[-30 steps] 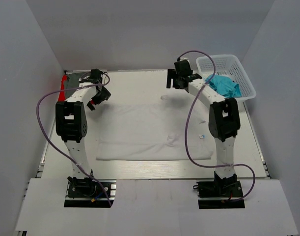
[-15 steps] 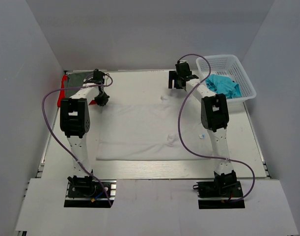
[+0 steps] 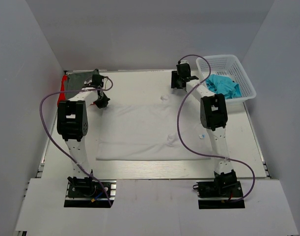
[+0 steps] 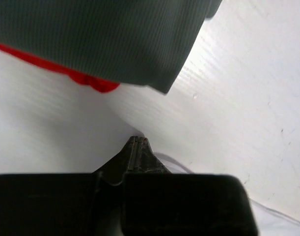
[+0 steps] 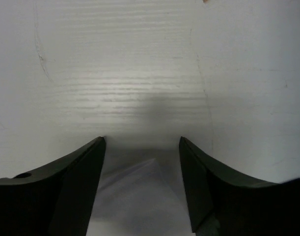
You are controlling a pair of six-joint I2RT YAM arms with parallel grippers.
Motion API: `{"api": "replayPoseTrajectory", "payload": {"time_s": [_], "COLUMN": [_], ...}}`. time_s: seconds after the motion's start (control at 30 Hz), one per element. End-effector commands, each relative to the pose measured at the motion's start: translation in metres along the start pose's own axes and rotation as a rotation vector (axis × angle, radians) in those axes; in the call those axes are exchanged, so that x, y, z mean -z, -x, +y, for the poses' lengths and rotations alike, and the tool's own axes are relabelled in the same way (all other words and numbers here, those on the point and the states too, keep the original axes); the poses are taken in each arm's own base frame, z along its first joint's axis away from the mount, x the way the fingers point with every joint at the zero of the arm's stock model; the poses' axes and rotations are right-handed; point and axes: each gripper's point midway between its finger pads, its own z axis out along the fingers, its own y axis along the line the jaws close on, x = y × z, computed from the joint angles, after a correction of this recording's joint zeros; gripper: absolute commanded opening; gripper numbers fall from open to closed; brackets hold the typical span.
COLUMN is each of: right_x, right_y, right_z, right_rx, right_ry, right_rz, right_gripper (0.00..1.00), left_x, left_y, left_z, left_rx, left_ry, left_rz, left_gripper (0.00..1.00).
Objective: Fold and stack the t-shirts
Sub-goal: Grap the side of the flattened tshirt furthest away from the robot with both arms, then fold the other side of the tshirt into a rectangle
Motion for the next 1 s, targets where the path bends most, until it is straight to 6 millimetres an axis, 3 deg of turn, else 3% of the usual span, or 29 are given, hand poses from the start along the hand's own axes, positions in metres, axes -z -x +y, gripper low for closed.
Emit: {"api": "replayPoseTrajectory", "payload": {"time_s": [0.0,0.07,0.1,0.13,0.17,0.27,0.3,0.4,0.43,0.53,0.57,0.63,0.67,0.73,0.77,0.83,0.87,0.9,0.97], "right_x": [0.022,0.034,0.032,0.042,0.041,0.048,0.048,0.068,0.07,0.094,0.113,0.119,0.133,0.144,0.151,0.177,0.178,0.193,0.199], "right_y": [-0.02,-0.013,-0.033,-0.022,-0.024,-0.008,-0.006,0.032,0.025,0.039,0.046,0.034,0.025,0.022,0.007,0.02,0.005,0.005,-0.01], "right_z": [0.0,-0.003,-0.006,-0.006,-0.008,-0.007,-0.006,0.002,0.0,0.002,0.001,-0.001,-0.006,-0.008,-0.011,-0.012,-0.013,-0.017,-0.021], "right_rx": [0.014,-0.004,0.0,-0.008,-0.007,0.005,0.021,0.043,0.068,0.071,0.074,0.079,0.076,0.063,0.063,0.037,0.044,0.03,0.025], "right_ry": [0.011,-0.009,-0.017,-0.016,-0.026,-0.02,-0.012,0.017,0.015,0.043,0.051,0.05,0.046,0.048,0.045,0.055,0.05,0.053,0.04], "right_rz": [0.069,0.052,0.094,0.069,0.057,0.018,0.014,-0.1,-0.09,-0.135,-0.158,-0.153,-0.15,-0.155,-0.134,-0.189,-0.163,-0.179,-0.161], "right_gripper": [0.67,0.54,0.48,0.37,0.16,0.0,0.0,0.0,0.0,0.0,0.0,0.0,0.0,0.0,0.0,0.0,0.0,0.0,0.0], "left_x": [0.023,0.027,0.027,0.03,0.03,0.036,0.036,0.048,0.05,0.065,0.069,0.079,0.082,0.09,0.092,0.092,0.097,0.095,0.097], "left_y": [0.001,-0.001,-0.001,0.001,0.001,0.003,0.005,0.018,0.017,0.024,0.027,0.026,0.027,0.023,0.019,0.008,0.008,-0.002,-0.008], "left_z": [-0.006,-0.007,-0.007,-0.008,-0.008,-0.007,-0.009,-0.003,0.001,0.003,0.001,0.002,0.002,0.005,0.004,0.011,0.013,0.018,0.021], "left_rx": [-0.023,-0.03,-0.03,-0.028,-0.028,-0.035,-0.034,-0.026,-0.026,-0.014,-0.008,-0.002,0.001,0.001,-0.006,-0.012,-0.01,-0.014,-0.014], "left_ry": [-0.056,-0.051,-0.051,-0.057,-0.057,-0.063,-0.069,-0.038,-0.03,-0.048,-0.064,-0.088,-0.096,-0.107,-0.112,-0.108,-0.113,-0.113,-0.124], "left_rz": [-0.019,-0.026,-0.026,-0.033,-0.033,-0.042,-0.049,-0.103,-0.108,-0.154,-0.174,-0.189,-0.2,-0.199,-0.197,-0.177,-0.183,-0.167,-0.162], "left_gripper": [0.0,0.0,0.0,0.0,0.0,0.0,0.0,0.0,0.0,0.0,0.0,0.0,0.0,0.0,0.0,0.0,0.0,0.0,0.0]}}
